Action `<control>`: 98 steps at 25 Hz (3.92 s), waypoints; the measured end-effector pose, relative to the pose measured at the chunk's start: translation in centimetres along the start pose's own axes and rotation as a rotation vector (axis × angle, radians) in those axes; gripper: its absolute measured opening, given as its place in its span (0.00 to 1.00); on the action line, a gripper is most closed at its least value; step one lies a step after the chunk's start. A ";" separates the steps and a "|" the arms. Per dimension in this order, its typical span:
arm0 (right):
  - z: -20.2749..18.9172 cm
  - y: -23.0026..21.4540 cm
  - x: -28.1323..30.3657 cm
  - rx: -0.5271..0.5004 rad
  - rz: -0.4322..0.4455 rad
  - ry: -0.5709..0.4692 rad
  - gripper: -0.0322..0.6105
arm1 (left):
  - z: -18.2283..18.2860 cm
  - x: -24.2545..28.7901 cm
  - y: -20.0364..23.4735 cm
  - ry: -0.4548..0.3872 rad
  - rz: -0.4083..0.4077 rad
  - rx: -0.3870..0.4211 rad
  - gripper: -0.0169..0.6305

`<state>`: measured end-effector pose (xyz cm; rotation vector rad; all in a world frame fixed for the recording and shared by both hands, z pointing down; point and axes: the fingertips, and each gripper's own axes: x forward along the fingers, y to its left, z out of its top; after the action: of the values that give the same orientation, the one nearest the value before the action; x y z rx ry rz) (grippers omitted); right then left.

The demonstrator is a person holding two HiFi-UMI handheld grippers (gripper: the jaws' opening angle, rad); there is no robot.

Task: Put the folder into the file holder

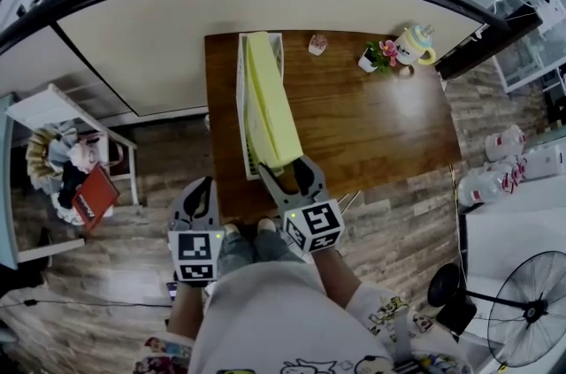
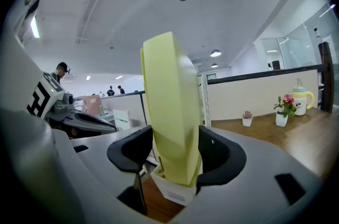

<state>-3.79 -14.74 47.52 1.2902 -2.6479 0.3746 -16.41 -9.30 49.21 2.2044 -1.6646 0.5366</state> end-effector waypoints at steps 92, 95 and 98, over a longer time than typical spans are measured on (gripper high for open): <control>0.9 -5.0 -12.4 0.081 0.083 -0.003 0.05 | 1.0 -3.5 -8.2 -0.113 -0.087 -0.099 0.03; 1.0 -5.0 -12.3 0.075 0.079 0.001 0.05 | 1.0 -3.3 -8.1 -0.114 -0.088 -0.101 0.03; 1.2 -5.1 -12.0 0.075 0.075 0.003 0.05 | 1.4 -3.2 -7.7 -0.121 -0.086 -0.099 0.03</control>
<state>7.55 -9.11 44.01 1.2121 -2.7104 0.4905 -9.62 -5.15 46.21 2.2634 -1.6083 0.2975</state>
